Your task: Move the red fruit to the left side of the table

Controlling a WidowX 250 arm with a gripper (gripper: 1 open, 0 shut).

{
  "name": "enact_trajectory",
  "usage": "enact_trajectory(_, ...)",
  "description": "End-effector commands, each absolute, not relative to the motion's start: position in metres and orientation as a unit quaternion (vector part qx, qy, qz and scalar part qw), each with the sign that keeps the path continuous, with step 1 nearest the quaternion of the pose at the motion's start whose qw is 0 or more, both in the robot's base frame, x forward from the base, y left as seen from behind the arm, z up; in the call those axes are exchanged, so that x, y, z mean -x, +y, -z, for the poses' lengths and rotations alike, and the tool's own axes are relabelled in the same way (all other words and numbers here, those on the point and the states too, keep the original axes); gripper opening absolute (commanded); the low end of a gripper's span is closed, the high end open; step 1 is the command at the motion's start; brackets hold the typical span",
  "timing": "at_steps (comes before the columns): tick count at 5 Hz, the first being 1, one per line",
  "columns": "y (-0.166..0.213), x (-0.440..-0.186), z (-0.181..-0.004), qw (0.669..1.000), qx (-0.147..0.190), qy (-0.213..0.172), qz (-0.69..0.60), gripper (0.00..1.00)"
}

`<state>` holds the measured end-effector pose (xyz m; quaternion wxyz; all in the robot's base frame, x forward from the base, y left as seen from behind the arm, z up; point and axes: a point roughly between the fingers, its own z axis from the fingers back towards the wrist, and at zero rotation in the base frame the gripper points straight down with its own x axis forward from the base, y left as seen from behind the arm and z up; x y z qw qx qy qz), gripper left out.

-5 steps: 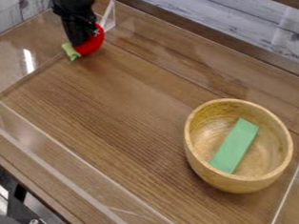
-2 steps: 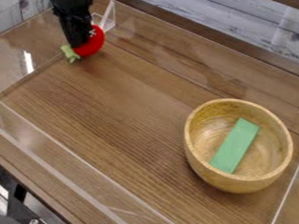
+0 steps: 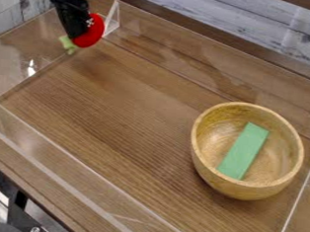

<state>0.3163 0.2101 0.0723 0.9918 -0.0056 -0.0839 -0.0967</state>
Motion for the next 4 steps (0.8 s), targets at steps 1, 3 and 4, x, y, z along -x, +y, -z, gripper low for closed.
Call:
enact_trajectory(1, 0.210, -0.318, -0.082, 0.991, -0.011, -0.106, 0.085, 0.00)
enact_trajectory(3, 0.211, -0.313, -0.076, 0.994, 0.000, -0.106, 0.032, 1.00)
enact_trajectory(4, 0.216, -0.311, -0.083, 0.994, 0.006, -0.112, -0.017, 1.00)
